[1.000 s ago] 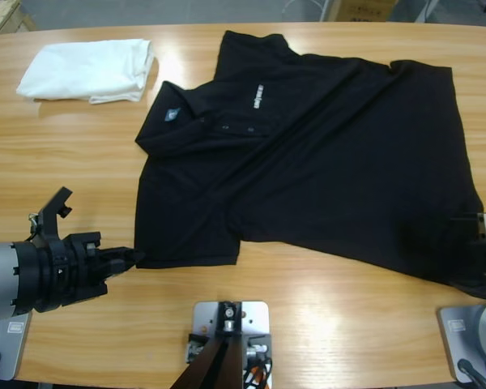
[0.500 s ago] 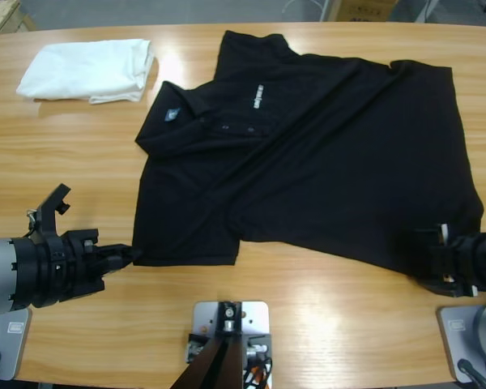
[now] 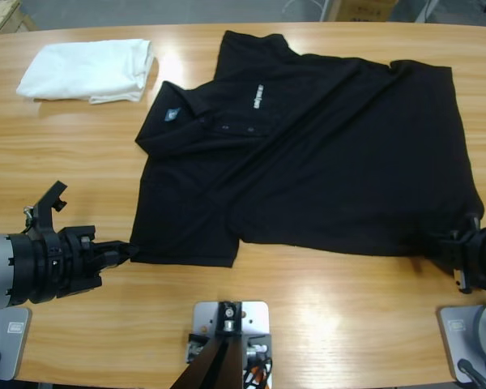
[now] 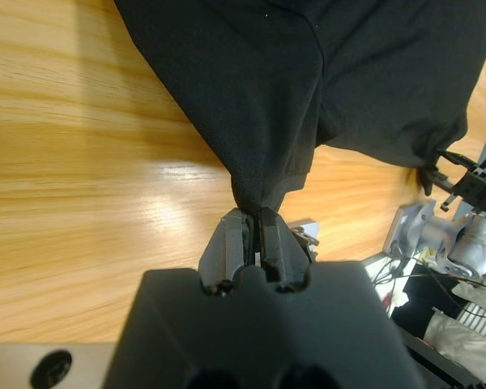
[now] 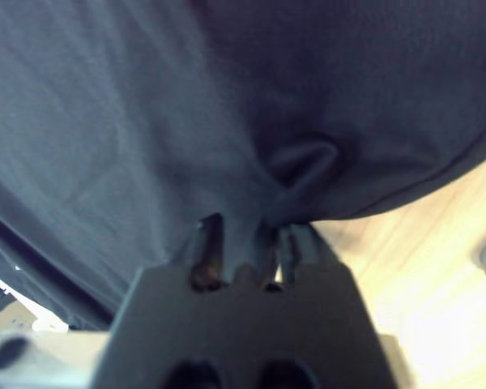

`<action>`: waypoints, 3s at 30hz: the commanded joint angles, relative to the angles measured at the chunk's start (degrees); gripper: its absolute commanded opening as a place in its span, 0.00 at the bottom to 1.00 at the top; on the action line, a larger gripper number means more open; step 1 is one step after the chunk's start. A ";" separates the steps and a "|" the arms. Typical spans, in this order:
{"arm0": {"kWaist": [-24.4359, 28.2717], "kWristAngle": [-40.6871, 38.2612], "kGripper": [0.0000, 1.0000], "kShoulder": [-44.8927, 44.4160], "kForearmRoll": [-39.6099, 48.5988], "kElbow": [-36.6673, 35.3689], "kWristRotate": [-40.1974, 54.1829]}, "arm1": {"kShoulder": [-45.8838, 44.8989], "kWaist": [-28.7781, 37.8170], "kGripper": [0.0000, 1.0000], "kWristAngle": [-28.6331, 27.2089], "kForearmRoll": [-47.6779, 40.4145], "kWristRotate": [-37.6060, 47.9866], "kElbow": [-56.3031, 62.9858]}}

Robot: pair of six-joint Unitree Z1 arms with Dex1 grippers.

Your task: Fold clothes

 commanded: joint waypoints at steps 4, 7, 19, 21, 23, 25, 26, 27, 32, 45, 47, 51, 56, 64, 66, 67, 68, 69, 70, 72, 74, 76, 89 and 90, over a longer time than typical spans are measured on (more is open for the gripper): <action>0.41 -0.58 0.00 -1.76 0.84 1.28 1.06 | 1.95 2.58 0.00 3.81 2.57 -3.88 0.64; 0.39 1.12 0.00 -3.47 6.22 -1.83 0.45 | -1.32 6.88 0.00 5.39 8.60 -2.56 -1.26; -5.73 2.74 0.00 -0.45 12.88 -9.48 -7.45 | -5.11 12.86 0.00 7.04 27.57 -0.71 -12.30; -5.43 2.55 0.00 1.07 12.81 -10.79 -5.74 | -5.06 12.86 0.00 3.41 27.62 -4.44 -13.58; -3.04 2.21 0.00 2.38 12.02 -11.64 -2.19 | -5.40 12.58 0.00 -0.87 27.34 -8.20 -13.90; 1.29 1.23 0.00 3.76 10.12 -13.11 3.98 | -4.27 10.19 0.00 -2.15 25.86 -10.91 -13.90; 3.66 0.77 0.00 5.09 9.61 -14.91 7.50 | -3.34 9.38 0.00 -2.97 24.63 -12.37 -13.90; 5.23 0.60 0.00 6.32 9.61 -16.44 9.59 | -2.62 8.73 0.00 -4.17 22.94 -14.25 -13.90; 11.52 -0.79 0.00 12.11 9.61 -24.08 18.97 | 1.41 1.03 0.00 -7.25 21.36 -25.46 -17.71; 19.85 -5.93 0.00 26.13 9.81 -42.21 29.61 | 13.13 -28.01 0.00 -1.78 16.62 -50.65 -26.92; 20.62 -6.35 0.00 28.03 10.12 -44.58 29.93 | 13.80 -28.99 0.00 -1.55 17.14 -51.36 -26.75; 22.08 -7.89 0.00 31.46 10.32 -48.36 30.95 | 15.42 -31.81 0.00 -0.78 17.09 -53.68 -26.64; 23.30 -8.42 0.00 34.55 11.44 -52.35 32.02 | 17.00 -34.92 0.00 -1.71 16.86 -58.79 -27.29; 24.93 -9.30 0.00 37.77 13.53 -56.55 34.62 | 22.76 -36.01 0.00 -1.45 16.70 -64.52 -29.95; 24.93 -9.30 0.00 38.17 13.57 -56.53 35.34 | 23.33 -36.01 0.00 -1.81 16.70 -66.65 -30.75; 24.93 -9.30 0.00 38.37 13.57 -56.55 35.96 | 23.31 -36.01 0.00 -2.29 16.70 -67.39 -30.97; 24.93 -9.32 0.00 38.52 13.57 -56.55 36.45 | 23.19 -36.01 0.00 -2.61 16.72 -67.95 -31.07; 24.93 -9.41 0.00 38.63 13.57 -56.55 36.80 | 23.01 -36.01 0.00 -2.71 16.79 -68.46 -31.16; 24.86 -9.48 0.00 38.63 13.62 -56.46 37.10 | 22.73 -36.01 0.00 -2.68 16.88 -69.07 -31.21; 24.42 -9.48 0.00 38.49 15.27 -56.41 37.19 | 22.69 -36.01 0.00 -2.59 17.06 -69.62 -31.18; 23.70 -9.46 0.00 38.49 16.47 -55.41 37.13 | 23.50 -36.01 0.00 -2.66 17.06 -69.90 -31.07; 23.61 -9.16 0.00 38.68 16.47 -53.93 37.29 | 24.40 -36.01 0.00 -2.85 17.02 -70.94 -31.12; 24.69 -9.27 0.03 40.09 15.96 -55.07 41.76 | 24.80 -35.85 0.98 -7.28 18.90 -84.67 -32.23; 24.88 -9.30 0.29 39.88 15.94 -55.23 42.35 | 23.45 -35.73 1.00 -8.28 18.90 -86.35 -32.34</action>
